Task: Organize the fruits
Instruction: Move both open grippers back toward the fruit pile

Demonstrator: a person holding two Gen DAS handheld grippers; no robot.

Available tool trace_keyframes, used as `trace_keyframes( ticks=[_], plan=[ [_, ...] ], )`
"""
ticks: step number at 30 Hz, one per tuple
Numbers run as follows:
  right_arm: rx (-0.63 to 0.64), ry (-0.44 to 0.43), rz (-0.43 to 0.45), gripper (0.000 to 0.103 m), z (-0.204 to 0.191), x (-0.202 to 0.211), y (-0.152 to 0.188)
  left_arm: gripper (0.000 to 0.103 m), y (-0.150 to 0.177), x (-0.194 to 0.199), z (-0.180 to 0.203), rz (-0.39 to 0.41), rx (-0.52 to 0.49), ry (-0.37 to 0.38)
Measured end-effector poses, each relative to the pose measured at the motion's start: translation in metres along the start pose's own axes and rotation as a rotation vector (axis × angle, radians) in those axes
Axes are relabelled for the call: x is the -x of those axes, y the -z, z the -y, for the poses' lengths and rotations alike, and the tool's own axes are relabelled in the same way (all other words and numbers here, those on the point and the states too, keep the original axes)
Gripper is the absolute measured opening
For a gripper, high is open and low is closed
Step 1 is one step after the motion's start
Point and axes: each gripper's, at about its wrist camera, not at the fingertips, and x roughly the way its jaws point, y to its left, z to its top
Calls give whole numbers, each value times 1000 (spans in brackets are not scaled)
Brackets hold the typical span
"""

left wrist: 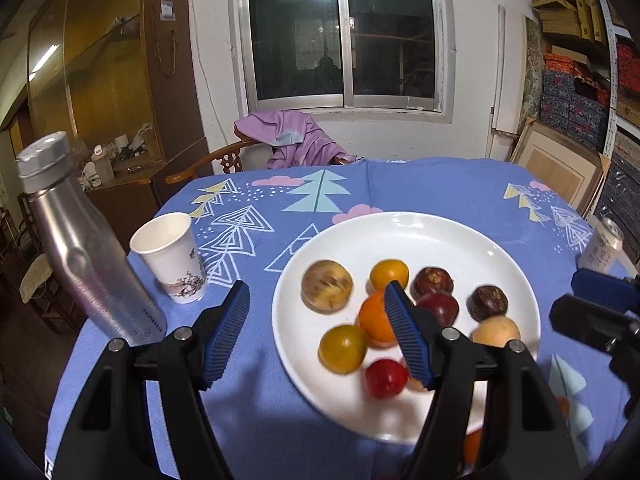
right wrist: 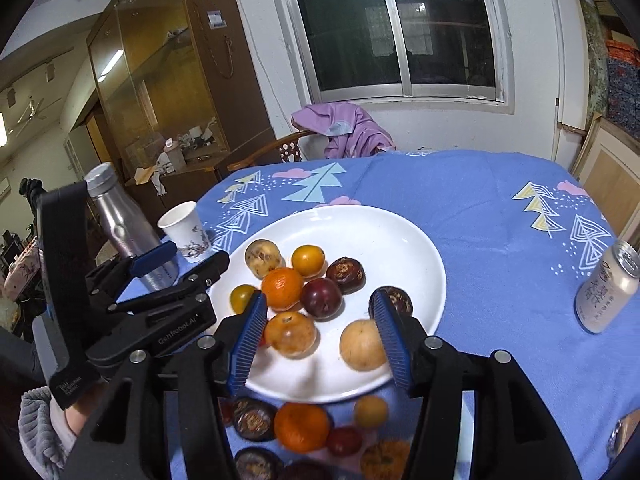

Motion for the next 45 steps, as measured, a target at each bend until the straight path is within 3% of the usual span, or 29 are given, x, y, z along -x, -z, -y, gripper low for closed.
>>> trace_keyframes(
  ticks=[1,2,8,13,19,22,24,30,32,34,36,45],
  plan=[
    [-1,-7,5,57,-1,8,4,88,5,7,0,8,-6,-11],
    [0,-9,10,57,-2,14,8,91,11,15,0,24,-10,-27],
    [-12,-32,18,60,-1,45,47,91,55,56,1,36,-75,-45],
    [-54,-4,0,72,14,60,86,96,100,94,-3,-10,-38,94],
    [-177,-29,-13,85,34,63,94,97,156,129,4,-65,-91,212],
    [-205,-17,-6,87,41,63,94,98,162,140,-2,-55,-57,275],
    [-223,-21,-10,87,44,63,94,98,166,135,-1,-116,-47,324],
    [-236,-35,-10,87,45,63,94,98,170,129,2,-175,-58,338],
    [-233,-40,-10,87,44,64,94,94,170,128,4,-183,-67,340],
    [-230,-44,-9,87,43,65,94,70,169,124,6,-203,-77,350],
    [-226,-44,-10,87,41,65,94,60,170,119,9,-233,-84,359],
    [-226,-48,-22,87,40,63,95,58,171,121,15,-259,-97,381]
  ],
)
